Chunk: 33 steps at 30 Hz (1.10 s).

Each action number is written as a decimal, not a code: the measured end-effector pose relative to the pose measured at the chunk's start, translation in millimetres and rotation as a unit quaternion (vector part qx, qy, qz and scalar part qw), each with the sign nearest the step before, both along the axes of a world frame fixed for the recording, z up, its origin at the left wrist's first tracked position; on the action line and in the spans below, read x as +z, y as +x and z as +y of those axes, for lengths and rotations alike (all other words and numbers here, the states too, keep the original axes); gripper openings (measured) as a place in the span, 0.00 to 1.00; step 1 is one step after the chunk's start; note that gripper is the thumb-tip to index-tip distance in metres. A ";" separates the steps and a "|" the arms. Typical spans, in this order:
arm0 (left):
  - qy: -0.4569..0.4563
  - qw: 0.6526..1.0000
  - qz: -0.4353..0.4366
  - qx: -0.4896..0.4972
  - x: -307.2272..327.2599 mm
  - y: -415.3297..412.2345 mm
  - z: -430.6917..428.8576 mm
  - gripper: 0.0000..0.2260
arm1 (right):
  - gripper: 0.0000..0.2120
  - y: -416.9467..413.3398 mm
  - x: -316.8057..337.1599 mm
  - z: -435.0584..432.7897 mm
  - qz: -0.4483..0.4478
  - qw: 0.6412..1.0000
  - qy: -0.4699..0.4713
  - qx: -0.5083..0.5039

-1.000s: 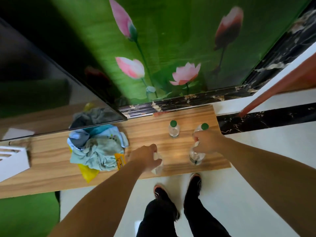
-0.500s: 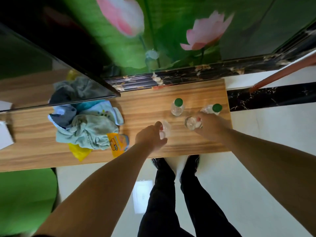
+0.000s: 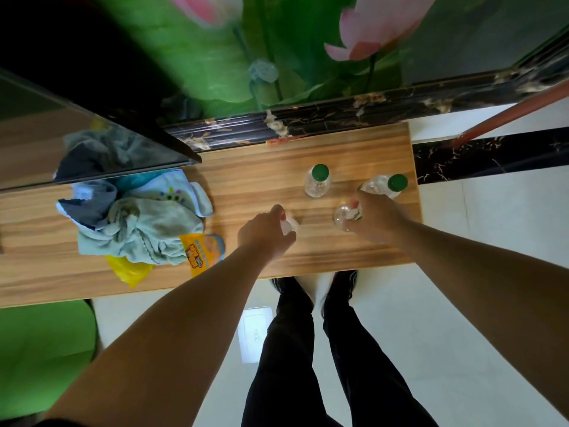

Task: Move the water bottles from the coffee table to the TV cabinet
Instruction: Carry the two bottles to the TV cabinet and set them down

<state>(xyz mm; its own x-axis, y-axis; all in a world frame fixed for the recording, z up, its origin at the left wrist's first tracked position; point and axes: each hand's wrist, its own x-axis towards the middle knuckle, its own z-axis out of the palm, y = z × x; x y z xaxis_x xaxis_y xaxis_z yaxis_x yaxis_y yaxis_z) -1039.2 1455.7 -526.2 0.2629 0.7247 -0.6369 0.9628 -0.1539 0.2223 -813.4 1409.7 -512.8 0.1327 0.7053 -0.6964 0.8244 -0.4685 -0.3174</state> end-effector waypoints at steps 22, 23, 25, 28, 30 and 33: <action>0.020 0.998 0.022 -0.052 83.2 14.8 54.6 0.10 | 0.23 2.6 72.9 4.9 -0.014 0.996 0.079 -0.043; 0.037 0.998 0.013 -0.055 96.5 20.7 62.5 0.09 | 0.24 5.3 86.0 7.0 -0.015 0.995 0.084 -0.043; 0.066 0.996 -0.005 -0.059 124.5 33.2 76.8 0.10 | 0.24 12.4 113.5 12.2 -0.021 0.993 0.105 -0.043; 0.097 0.992 -0.043 -0.062 163.9 50.7 87.0 0.11 | 0.21 28.7 153.8 20.0 -0.031 0.990 0.133 -0.033; 0.110 0.990 -0.064 -0.059 186.1 59.9 85.0 0.10 | 0.24 42.4 178.1 25.8 -0.032 0.989 0.141 -0.018; 0.129 0.987 -0.077 -0.053 213.2 73.7 71.7 0.12 | 0.25 64.2 207.8 28.6 -0.031 0.986 0.166 0.004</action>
